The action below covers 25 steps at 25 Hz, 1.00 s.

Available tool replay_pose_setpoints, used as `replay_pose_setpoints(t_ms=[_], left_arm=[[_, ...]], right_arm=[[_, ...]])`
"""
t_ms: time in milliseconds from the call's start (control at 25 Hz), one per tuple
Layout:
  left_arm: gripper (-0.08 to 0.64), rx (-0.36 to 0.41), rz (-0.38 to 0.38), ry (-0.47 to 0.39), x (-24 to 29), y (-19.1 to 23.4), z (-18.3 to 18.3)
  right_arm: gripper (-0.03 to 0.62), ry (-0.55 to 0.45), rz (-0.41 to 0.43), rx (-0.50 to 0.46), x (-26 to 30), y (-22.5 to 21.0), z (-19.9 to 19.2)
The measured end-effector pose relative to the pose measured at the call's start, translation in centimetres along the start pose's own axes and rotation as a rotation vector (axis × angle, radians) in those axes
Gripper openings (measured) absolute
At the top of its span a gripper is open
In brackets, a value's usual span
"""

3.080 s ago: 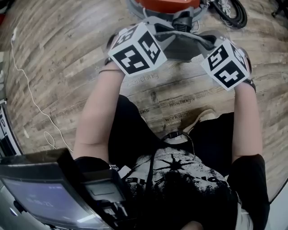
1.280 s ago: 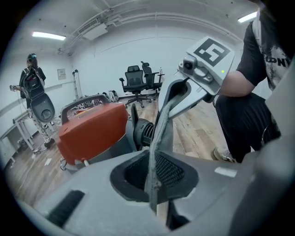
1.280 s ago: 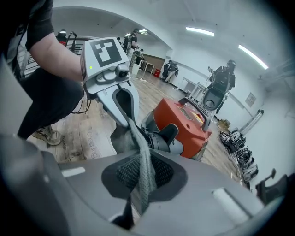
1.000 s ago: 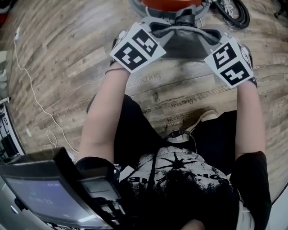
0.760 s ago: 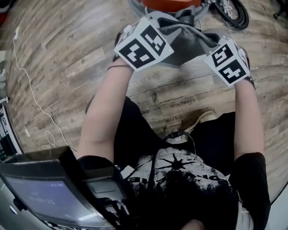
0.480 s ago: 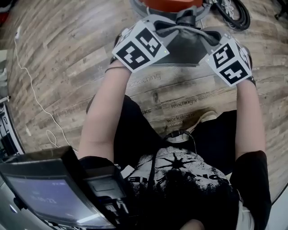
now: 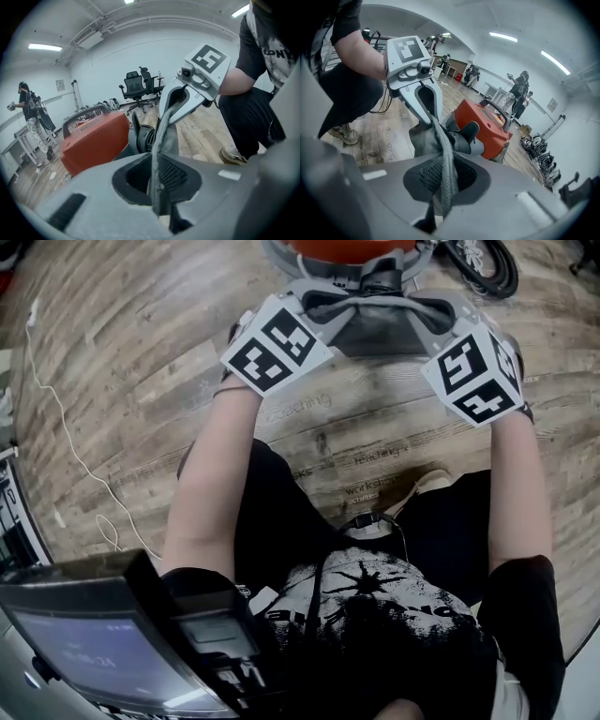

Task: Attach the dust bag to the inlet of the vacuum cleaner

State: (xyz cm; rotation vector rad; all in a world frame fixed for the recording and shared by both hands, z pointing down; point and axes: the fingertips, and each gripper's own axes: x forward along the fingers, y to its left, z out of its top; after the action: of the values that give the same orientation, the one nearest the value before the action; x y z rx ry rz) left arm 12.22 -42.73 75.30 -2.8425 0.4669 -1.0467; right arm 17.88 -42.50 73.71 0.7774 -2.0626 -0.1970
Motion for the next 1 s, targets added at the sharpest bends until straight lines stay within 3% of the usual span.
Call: replay_pose_setpoints(t_ms=[200, 480, 560, 600, 760, 840, 1000], left_arm=[[0.034, 0.021, 0.014, -0.045, -0.2, 0.2, 2.2], [0.041, 0.023, 0.007, -0.064, -0.2, 0.2, 1.8], [0.051, 0.036, 0.005, -0.054, -0.1, 0.2, 1.7], [0.061, 0.044, 0.003, -0.048, 0.0, 0.0, 1.6], [0.198, 0.033, 0.001, -0.097, -0.2, -0.8, 1.8], [0.235, 0.012, 0.02, -0.152, -0.8, -0.7, 2.4], [0.255, -0.001, 0.048, -0.206, -1.8, -0.4, 3.4]], right_arm=[[0.017, 0.02, 0.043, 0.029, 0.5, 0.7, -1.8], [0.022, 0.006, 0.065, 0.056, 0.5, 0.7, -1.6], [0.063, 0.0, 0.079, 0.07, 0.2, 0.5, -1.5], [0.116, -0.009, 0.09, 0.081, -0.1, 0.4, -1.5], [0.258, -0.088, 0.119, 0.116, -1.5, 0.2, -0.5], [0.295, -0.125, 0.103, 0.112, -2.1, -0.2, 0.0], [0.299, -0.208, 0.042, 0.117, -3.4, -1.3, 1.3]])
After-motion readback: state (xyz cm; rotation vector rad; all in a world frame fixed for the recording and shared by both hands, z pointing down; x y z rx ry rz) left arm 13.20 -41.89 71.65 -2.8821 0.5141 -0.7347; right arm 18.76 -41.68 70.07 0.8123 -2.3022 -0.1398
